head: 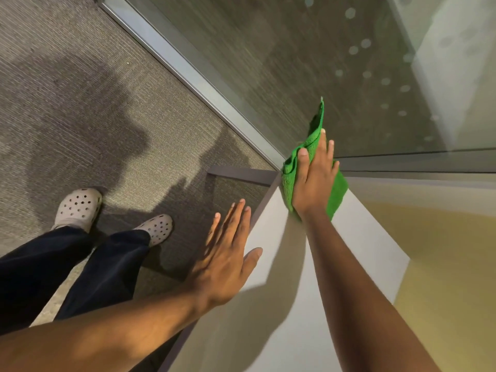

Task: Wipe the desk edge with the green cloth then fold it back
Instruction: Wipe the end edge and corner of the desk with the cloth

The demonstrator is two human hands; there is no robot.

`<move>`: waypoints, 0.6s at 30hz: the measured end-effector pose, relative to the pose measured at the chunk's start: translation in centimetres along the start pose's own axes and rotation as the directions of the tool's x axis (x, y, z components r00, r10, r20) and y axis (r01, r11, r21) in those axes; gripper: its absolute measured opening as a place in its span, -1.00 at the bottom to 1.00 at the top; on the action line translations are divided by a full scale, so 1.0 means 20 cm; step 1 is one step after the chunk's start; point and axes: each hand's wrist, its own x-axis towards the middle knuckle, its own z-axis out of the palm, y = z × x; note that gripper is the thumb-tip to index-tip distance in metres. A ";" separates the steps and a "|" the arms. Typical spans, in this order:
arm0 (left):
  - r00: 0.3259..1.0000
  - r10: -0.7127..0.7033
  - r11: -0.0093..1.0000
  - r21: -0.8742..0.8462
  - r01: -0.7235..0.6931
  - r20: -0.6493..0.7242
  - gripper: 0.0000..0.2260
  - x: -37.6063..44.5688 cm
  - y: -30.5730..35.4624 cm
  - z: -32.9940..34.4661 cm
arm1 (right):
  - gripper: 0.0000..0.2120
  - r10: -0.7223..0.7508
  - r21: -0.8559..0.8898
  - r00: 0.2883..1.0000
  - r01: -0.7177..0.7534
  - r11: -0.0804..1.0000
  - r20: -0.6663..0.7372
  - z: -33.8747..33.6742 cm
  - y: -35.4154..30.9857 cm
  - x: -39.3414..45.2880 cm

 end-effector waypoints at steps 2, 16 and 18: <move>1.000 0.001 1.000 0.005 -0.001 -0.009 -0.32 0.00 0.00 0.01 | -0.41 -0.052 -0.002 0.999 0.052 0.999 0.004 0.01 0.01 -0.11; 0.998 -0.051 0.995 0.083 0.055 -0.040 -0.36 -0.01 -0.02 0.09 | -0.49 -0.764 -0.083 0.224 0.972 0.219 0.605 -0.20 0.15 -0.13; 0.993 -0.050 0.994 0.089 0.059 -0.103 -0.35 -0.01 -0.02 0.10 | -0.46 -0.765 -0.115 0.216 0.976 0.184 0.607 -0.22 0.10 -0.02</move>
